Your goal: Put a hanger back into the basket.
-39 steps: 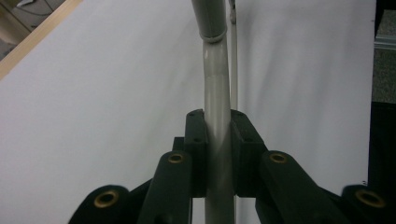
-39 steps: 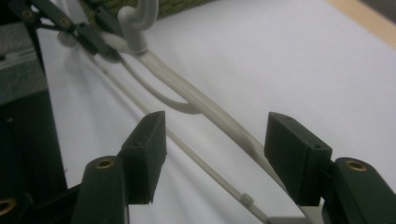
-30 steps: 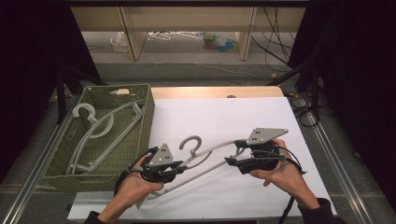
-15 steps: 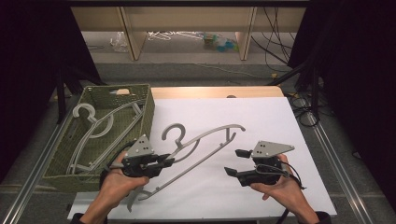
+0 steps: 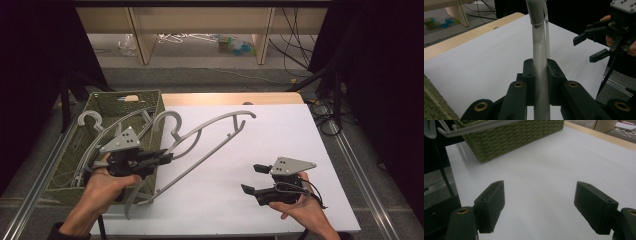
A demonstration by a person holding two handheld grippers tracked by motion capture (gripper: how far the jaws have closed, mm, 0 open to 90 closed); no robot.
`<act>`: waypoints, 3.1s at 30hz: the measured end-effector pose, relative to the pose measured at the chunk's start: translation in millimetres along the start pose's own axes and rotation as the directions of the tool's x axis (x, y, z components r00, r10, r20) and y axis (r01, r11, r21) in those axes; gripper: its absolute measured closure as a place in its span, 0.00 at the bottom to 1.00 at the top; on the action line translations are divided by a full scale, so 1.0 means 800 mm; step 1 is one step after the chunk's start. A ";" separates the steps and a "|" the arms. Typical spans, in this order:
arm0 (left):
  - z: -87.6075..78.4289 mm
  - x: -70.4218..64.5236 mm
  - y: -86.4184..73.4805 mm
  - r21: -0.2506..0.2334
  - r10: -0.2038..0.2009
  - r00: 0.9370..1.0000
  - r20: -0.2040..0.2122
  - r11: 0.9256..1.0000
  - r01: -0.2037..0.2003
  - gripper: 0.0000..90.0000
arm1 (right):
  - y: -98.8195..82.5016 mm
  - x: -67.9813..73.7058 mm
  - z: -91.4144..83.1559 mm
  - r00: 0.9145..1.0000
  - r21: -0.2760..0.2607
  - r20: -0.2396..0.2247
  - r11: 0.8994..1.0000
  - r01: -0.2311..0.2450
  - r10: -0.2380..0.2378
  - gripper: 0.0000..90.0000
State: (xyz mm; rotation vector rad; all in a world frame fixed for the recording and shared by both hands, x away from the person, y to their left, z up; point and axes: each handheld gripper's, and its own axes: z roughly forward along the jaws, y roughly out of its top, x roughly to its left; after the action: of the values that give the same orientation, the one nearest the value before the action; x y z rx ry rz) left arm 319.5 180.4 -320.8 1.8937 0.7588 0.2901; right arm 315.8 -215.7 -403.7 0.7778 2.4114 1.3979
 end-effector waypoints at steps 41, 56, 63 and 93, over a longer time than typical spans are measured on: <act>-0.105 0.179 0.004 0.018 -0.087 0.902 -0.422 0.994 0.104 0.88 | -0.006 0.001 0.007 1.000 0.035 -0.027 0.999 -0.003 0.003 0.25; -0.100 0.204 -0.015 0.090 -0.039 0.887 -0.460 0.992 0.090 0.88 | -0.007 0.000 0.006 1.000 0.037 -0.025 0.999 0.001 0.000 0.25; -0.102 0.215 -0.031 0.101 -0.053 0.876 -0.480 0.988 0.115 0.88 | -0.007 -0.001 0.006 1.000 0.037 -0.025 0.999 -0.002 0.002 0.25; -0.064 0.236 -0.085 0.174 -0.114 0.892 -0.437 0.963 0.208 0.88 | -0.008 -0.002 0.007 1.000 0.041 -0.024 0.999 -0.003 0.004 0.25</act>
State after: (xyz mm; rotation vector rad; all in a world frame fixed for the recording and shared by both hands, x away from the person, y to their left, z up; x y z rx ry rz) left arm 413.3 353.6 -384.1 1.9783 1.2810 0.5442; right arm 317.8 -215.4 -412.3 0.7799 2.4658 1.3712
